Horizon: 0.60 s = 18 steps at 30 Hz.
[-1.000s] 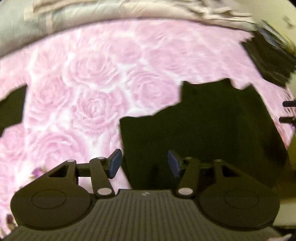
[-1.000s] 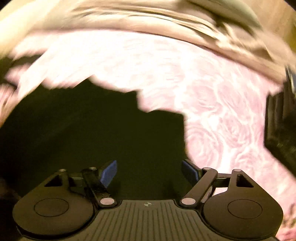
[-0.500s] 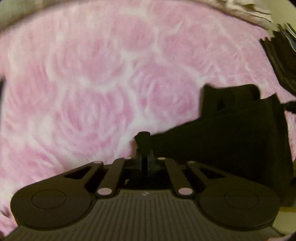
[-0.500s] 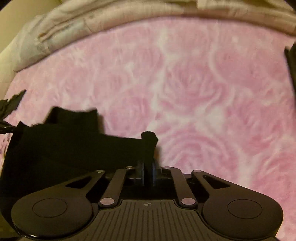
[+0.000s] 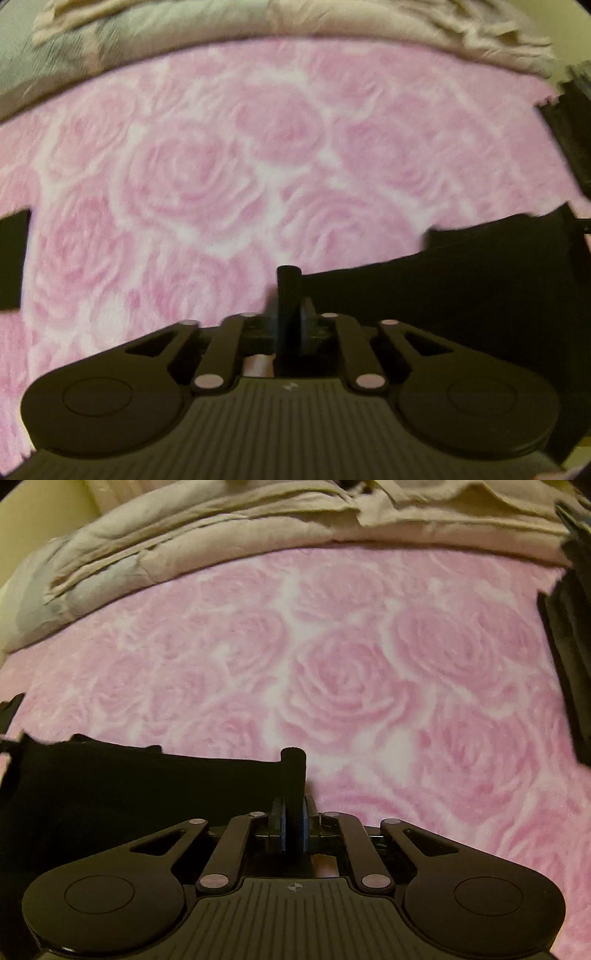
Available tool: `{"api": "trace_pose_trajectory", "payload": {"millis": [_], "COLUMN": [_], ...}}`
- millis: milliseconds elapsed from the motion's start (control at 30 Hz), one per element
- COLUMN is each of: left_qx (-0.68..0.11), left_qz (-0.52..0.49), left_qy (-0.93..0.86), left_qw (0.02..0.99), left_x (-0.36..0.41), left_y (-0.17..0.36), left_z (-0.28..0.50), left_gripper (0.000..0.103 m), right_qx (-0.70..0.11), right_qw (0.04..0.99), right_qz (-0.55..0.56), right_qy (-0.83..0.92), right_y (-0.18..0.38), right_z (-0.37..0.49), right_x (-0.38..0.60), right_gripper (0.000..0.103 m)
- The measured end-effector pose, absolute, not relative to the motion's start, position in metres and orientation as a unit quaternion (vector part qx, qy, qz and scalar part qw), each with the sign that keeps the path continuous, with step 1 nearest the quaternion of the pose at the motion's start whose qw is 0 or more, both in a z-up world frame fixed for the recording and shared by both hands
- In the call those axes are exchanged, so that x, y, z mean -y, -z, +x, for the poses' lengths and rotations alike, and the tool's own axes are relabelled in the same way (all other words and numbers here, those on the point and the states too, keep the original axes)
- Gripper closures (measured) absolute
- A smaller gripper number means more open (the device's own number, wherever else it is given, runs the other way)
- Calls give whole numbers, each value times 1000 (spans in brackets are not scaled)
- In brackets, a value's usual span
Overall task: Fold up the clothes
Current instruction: 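Grasp the folded jacket with both tools and lift it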
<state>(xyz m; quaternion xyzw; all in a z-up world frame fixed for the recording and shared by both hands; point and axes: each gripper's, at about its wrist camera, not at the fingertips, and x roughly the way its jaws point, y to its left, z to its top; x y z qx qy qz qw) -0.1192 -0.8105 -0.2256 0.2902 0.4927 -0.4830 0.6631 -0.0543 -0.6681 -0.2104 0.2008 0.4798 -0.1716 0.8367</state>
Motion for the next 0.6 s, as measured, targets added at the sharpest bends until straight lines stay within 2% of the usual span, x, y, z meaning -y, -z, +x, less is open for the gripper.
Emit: {"api": "trace_pose_trajectory", "payload": {"millis": [33,100,167,333,467,600], "left_qx": [-493,-489,-488,-498,-501,-503], "left_qz": [293,293,288,296,322,348], "left_qy": [476,468,464,489,513,535], "left_qw": [667,676,681,652,618,583], "left_x": [806,793,774,733,714,696], "left_y": [224,215,199,177,196,214], "left_z": [-118,-116,-117,-140,-153,-166], "left_gripper": [91,79,74,74,74,73], "right_qx": [-482,-473,-463,-444,-485,-531], "right_qw": [834,839,846,850,813,767], "right_qz": [201,188,180,231,290,311], "right_qy": [178,193,194,165,138,184], "right_y": [216,202,183,161,195,222], "right_z": [-54,-61,-74,-110,-137,-157], "right_x": [668,655,641,597,553,535], "right_gripper": [62,35,34,35,35,35]}}
